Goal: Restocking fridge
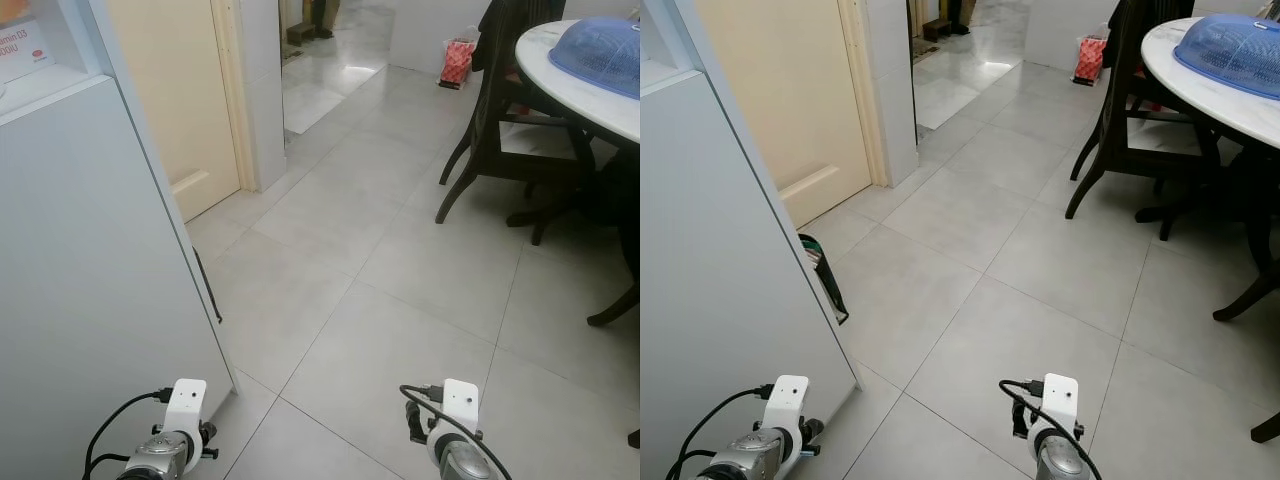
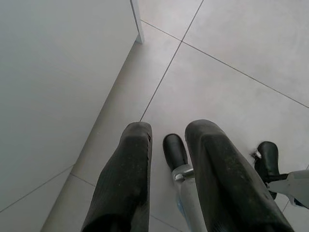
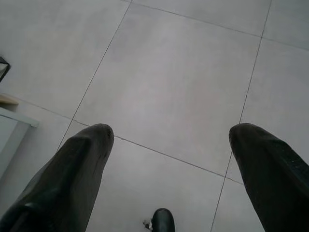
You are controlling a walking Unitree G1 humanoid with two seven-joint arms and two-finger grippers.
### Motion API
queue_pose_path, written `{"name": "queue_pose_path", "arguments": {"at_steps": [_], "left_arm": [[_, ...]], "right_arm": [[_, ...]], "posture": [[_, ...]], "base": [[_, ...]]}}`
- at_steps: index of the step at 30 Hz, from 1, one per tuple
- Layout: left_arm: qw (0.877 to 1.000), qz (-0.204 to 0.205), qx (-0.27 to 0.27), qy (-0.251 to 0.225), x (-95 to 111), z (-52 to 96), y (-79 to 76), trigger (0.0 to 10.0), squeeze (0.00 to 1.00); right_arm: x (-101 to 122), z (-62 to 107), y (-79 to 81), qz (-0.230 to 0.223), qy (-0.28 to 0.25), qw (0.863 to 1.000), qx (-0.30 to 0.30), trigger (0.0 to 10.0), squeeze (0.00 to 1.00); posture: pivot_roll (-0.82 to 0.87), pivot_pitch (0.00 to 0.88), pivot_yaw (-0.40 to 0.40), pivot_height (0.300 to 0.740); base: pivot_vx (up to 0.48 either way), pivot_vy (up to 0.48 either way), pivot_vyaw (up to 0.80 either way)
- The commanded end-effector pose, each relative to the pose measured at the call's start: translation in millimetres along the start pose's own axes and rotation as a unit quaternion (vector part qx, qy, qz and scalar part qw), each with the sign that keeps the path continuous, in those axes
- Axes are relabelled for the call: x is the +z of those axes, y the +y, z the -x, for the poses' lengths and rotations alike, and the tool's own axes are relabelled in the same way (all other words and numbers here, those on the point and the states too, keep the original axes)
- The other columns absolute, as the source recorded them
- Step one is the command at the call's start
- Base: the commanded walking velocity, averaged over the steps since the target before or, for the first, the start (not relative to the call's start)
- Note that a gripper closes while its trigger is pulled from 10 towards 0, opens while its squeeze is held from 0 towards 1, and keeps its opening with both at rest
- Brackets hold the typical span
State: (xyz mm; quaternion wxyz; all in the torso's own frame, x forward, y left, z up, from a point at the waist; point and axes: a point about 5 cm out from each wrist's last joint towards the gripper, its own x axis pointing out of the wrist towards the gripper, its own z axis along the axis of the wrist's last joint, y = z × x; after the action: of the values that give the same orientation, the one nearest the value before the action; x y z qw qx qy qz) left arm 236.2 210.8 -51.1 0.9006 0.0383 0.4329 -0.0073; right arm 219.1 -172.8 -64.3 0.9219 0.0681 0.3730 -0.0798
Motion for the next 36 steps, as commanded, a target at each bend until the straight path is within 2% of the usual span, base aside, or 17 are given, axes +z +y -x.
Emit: {"name": "queue_pose_path", "arguments": {"at_steps": [1,6,16,19,36], "left_arm": [[1.0,-0.005,0.002,0.003,-0.3,0.1,1.4,10.0,0.0],[1.0,-0.002,0.016,0.005,-0.6,0.2,3.0,10.0,0.0],[1.0,-0.002,0.017,0.006,-0.7,0.2,3.1,10.0,0.0],[1.0,-0.001,0.02,0.011,-1.2,0.2,4.1,10.0,0.0],[1.0,-0.008,0.023,0.018,-2.5,0.2,4.0,10.0,0.0]], "right_arm": [[-4.9,0.2,1.1,0.004,0.024,1.0,0.011,10.0,0.0],[-8.2,0.3,1.7,-0.005,0.042,0.999,0.015,10.0,0.0],[-8.3,0.2,1.7,-0.005,0.046,0.999,0.016,10.0,0.0],[-7.7,-0.2,2.1,0.025,0.053,0.998,0.022,10.0,0.0],[-9.4,0.0,1.7,0.031,0.062,0.997,0.026,10.0,0.0]], "posture": [[-0.03,0.0,-0.036,0.74],[-0.03,0.0,-0.036,0.74],[-0.03,0.0,-0.036,0.74],[-0.03,0.0,-0.031,0.74],[-0.02,0.0,-0.027,0.74]], "base": [[0.0,0.0,0.0],[0.0,0.0,0.0],[0.0,0.0,0.0],[0.0,0.0,0.8],[0.0,0.0,0.8]]}}
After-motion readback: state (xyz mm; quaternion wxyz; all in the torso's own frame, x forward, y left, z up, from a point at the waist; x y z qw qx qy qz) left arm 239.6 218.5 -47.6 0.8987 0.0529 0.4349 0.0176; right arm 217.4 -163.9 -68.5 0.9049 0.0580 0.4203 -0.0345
